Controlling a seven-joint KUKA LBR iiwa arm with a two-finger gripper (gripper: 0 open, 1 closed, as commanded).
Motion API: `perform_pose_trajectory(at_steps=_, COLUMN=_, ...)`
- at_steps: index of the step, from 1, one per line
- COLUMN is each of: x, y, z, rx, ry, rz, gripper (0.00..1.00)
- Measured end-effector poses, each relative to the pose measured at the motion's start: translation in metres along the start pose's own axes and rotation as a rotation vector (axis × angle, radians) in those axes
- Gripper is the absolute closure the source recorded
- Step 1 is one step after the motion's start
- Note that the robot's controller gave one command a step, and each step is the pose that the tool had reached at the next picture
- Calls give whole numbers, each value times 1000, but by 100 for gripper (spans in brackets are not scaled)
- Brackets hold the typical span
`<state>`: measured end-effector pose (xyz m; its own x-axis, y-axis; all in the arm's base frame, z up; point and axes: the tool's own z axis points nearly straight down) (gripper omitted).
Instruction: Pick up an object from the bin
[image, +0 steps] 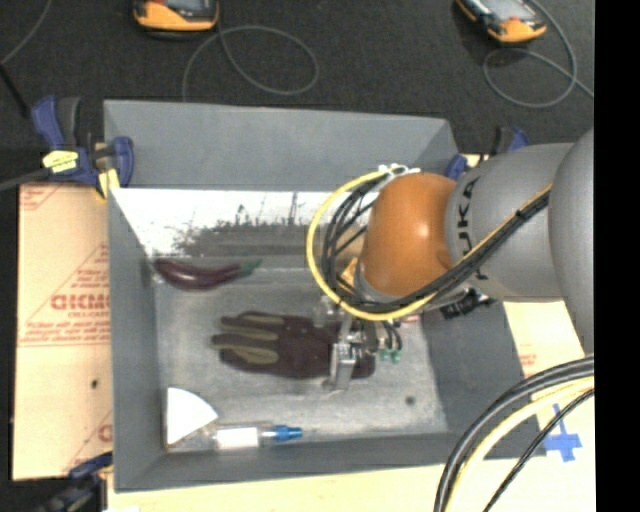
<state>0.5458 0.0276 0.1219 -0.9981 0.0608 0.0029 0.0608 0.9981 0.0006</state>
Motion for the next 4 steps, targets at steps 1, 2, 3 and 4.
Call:
perform_pose_trajectory(at_steps=1, x=6, y=21, z=-19, rx=-2, ry=-12, rz=78, gripper=0)
perform_pose_trajectory(at_steps=2, x=4, y=13, z=33, rx=-2, ry=-10, rz=120, gripper=0)
perform_pose_trajectory(at_steps=3, x=13, y=34, z=51, rx=-5, ry=-17, rz=322, gripper=100)
perform_pose_trajectory(at_steps=4, x=13, y=34, z=51, rx=-5, ry=-17, rz=322, gripper=100)
